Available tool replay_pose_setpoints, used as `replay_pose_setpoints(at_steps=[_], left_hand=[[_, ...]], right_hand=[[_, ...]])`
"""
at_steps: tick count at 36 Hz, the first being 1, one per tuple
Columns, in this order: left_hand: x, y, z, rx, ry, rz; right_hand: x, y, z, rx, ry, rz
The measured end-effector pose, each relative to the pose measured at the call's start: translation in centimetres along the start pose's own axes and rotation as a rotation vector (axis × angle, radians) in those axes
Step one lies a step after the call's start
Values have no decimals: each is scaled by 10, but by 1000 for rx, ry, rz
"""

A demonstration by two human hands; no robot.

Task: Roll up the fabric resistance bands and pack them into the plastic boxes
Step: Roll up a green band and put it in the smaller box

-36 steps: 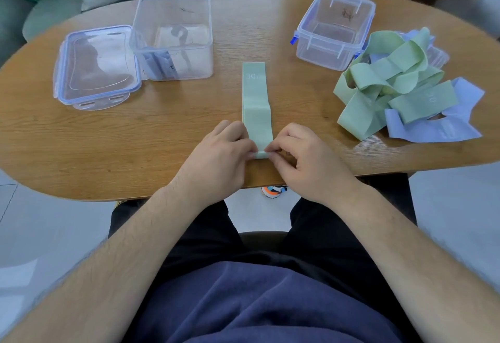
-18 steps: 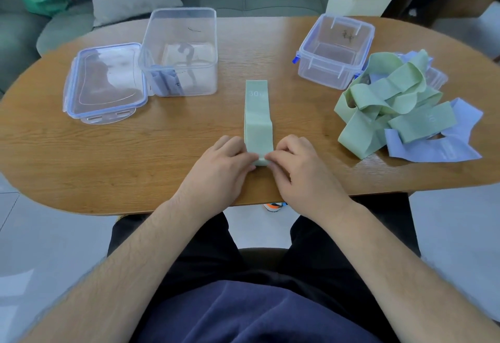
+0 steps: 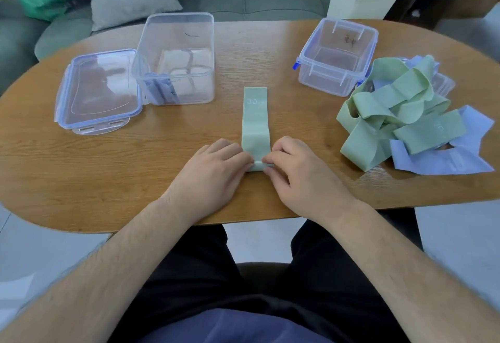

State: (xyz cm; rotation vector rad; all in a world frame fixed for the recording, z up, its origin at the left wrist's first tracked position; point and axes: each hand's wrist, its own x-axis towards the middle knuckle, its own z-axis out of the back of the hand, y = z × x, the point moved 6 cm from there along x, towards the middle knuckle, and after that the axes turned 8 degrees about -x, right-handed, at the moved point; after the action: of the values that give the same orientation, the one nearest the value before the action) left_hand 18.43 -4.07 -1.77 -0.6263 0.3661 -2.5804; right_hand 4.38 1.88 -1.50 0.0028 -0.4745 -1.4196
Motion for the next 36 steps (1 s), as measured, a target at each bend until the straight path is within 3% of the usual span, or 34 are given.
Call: replay_pose_setpoints(at_steps=[14,36], left_hand=[[6,3,-1,-148,-58,57],[26,28,-6,-28,-87,-20]], right_hand=[[12,-8,0,61,52,-45],[28,-21,-5,10,-12,-131]])
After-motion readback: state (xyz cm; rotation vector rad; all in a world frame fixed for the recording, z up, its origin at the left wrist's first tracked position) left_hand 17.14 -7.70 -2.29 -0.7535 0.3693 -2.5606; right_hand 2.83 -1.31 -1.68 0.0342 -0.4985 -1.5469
